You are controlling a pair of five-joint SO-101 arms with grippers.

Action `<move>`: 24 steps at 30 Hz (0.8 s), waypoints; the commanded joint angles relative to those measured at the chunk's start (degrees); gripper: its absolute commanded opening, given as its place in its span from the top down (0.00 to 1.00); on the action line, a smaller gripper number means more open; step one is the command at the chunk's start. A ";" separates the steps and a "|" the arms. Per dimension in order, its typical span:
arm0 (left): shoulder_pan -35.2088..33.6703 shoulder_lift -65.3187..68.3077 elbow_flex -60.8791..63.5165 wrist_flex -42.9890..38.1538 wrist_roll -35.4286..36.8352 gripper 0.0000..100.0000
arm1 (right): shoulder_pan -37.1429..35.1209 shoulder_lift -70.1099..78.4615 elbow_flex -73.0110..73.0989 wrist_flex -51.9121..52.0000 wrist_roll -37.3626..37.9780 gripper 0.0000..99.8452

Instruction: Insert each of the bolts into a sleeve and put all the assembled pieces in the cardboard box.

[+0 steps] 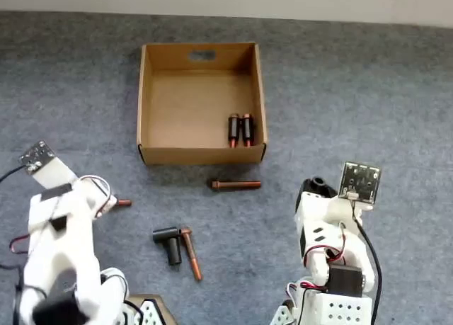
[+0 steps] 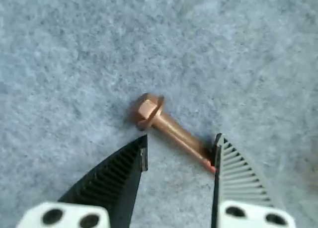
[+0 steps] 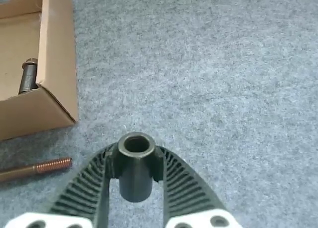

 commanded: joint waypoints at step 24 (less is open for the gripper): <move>2.24 22.99 -22.37 20.48 -36.66 0.99 | -0.40 -0.57 -0.22 -0.04 -0.44 0.99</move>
